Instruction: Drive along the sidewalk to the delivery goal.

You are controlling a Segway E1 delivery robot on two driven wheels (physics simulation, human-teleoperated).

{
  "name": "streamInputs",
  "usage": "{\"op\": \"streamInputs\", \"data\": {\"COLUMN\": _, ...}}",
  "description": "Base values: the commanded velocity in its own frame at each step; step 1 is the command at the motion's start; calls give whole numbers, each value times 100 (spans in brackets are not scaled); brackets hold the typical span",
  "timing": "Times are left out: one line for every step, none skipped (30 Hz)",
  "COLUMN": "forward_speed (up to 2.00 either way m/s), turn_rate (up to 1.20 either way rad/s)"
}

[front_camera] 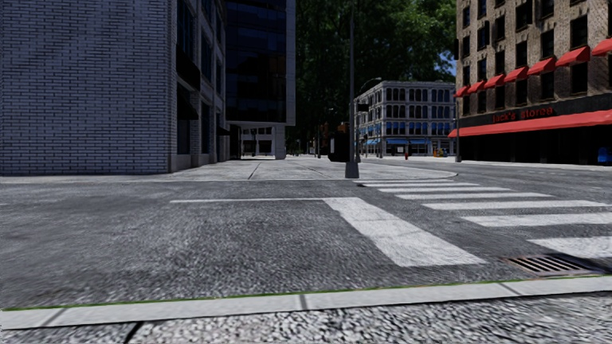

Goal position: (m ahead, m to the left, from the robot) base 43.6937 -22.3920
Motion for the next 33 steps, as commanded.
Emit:
{"op": "streamInputs", "data": {"forward_speed": 0, "turn_rate": -57}}
{"op": "streamInputs", "data": {"forward_speed": 0, "turn_rate": -57}}
{"op": "streamInputs", "data": {"forward_speed": 0, "turn_rate": -61}}
{"op": "streamInputs", "data": {"forward_speed": 0, "turn_rate": -61}}
{"op": "streamInputs", "data": {"forward_speed": 0, "turn_rate": -61}}
{"op": "streamInputs", "data": {"forward_speed": 0, "turn_rate": -61}}
{"op": "streamInputs", "data": {"forward_speed": 0, "turn_rate": -61}}
{"op": "streamInputs", "data": {"forward_speed": 0, "turn_rate": -61}}
{"op": "streamInputs", "data": {"forward_speed": 0, "turn_rate": -61}}
{"op": "streamInputs", "data": {"forward_speed": 0, "turn_rate": -61}}
{"op": "streamInputs", "data": {"forward_speed": 0, "turn_rate": -61}}
{"op": "streamInputs", "data": {"forward_speed": 0, "turn_rate": -61}}
{"op": "streamInputs", "data": {"forward_speed": 0, "turn_rate": -62}}
{"op": "streamInputs", "data": {"forward_speed": 0, "turn_rate": -62}}
{"op": "streamInputs", "data": {"forward_speed": 0, "turn_rate": -62}}
{"op": "streamInputs", "data": {"forward_speed": 0, "turn_rate": -62}}
{"op": "streamInputs", "data": {"forward_speed": 0, "turn_rate": -62}}
{"op": "streamInputs", "data": {"forward_speed": 0, "turn_rate": -62}}
{"op": "streamInputs", "data": {"forward_speed": 0, "turn_rate": -62}}
{"op": "streamInputs", "data": {"forward_speed": 0, "turn_rate": -62}}
{"op": "streamInputs", "data": {"forward_speed": 0, "turn_rate": -62}}
{"op": "streamInputs", "data": {"forward_speed": 0, "turn_rate": -62}}
{"op": "streamInputs", "data": {"forward_speed": 0, "turn_rate": -62}}
{"op": "streamInputs", "data": {"forward_speed": 0, "turn_rate": -62}}
{"op": "streamInputs", "data": {"forward_speed": 0, "turn_rate": -62}}
{"op": "streamInputs", "data": {"forward_speed": 0, "turn_rate": -62}}
{"op": "streamInputs", "data": {"forward_speed": 0, "turn_rate": -62}}
{"op": "streamInputs", "data": {"forward_speed": 0, "turn_rate": -62}}
{"op": "streamInputs", "data": {"forward_speed": 0, "turn_rate": -62}}
{"op": "streamInputs", "data": {"forward_speed": 0, "turn_rate": -62}}
{"op": "streamInputs", "data": {"forward_speed": 0, "turn_rate": -62}}
{"op": "streamInputs", "data": {"forward_speed": 0, "turn_rate": -62}}
{"op": "streamInputs", "data": {"forward_speed": 0, "turn_rate": -62}}
